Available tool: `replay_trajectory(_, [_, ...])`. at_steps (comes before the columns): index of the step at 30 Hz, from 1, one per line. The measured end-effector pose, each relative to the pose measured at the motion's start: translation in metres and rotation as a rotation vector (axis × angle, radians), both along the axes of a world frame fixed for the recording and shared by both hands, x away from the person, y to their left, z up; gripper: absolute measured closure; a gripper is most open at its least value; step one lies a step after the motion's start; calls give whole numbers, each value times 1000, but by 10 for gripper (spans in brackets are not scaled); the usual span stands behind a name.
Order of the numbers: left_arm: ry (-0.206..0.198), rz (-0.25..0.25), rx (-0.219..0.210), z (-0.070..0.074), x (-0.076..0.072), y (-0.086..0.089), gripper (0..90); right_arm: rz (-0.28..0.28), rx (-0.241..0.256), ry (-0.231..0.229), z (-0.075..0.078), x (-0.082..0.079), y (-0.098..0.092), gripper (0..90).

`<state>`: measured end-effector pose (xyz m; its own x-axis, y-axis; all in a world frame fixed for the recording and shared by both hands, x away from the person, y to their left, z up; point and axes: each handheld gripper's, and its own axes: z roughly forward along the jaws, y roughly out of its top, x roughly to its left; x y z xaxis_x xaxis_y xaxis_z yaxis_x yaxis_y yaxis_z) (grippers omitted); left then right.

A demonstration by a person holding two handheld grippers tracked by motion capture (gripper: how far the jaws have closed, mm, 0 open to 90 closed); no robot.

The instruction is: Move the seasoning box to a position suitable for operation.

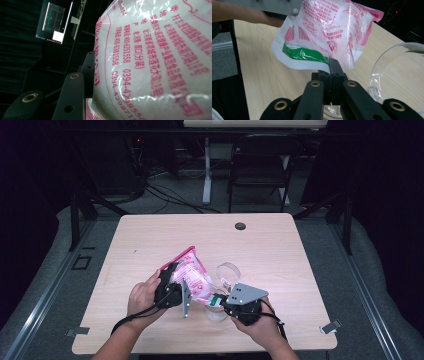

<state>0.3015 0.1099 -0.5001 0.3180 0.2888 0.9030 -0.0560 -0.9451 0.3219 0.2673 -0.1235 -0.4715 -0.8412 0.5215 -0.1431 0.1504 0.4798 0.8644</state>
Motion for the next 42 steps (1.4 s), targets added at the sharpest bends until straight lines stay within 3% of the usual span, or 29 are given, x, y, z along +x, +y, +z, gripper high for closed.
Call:
replay_trajectory(14, [-53,-4,38,0,-2,-1,621,-2,-9,4,-3,1,0,900])
replay_trajectory(28, [-79,-6,87,4,-3,-4,623,-3,-5,13,-5,2,-2,900])
replay_trajectory(42, [-111,-12,110,6,-5,-4,625,-6,-3,11,-6,3,-3,900])
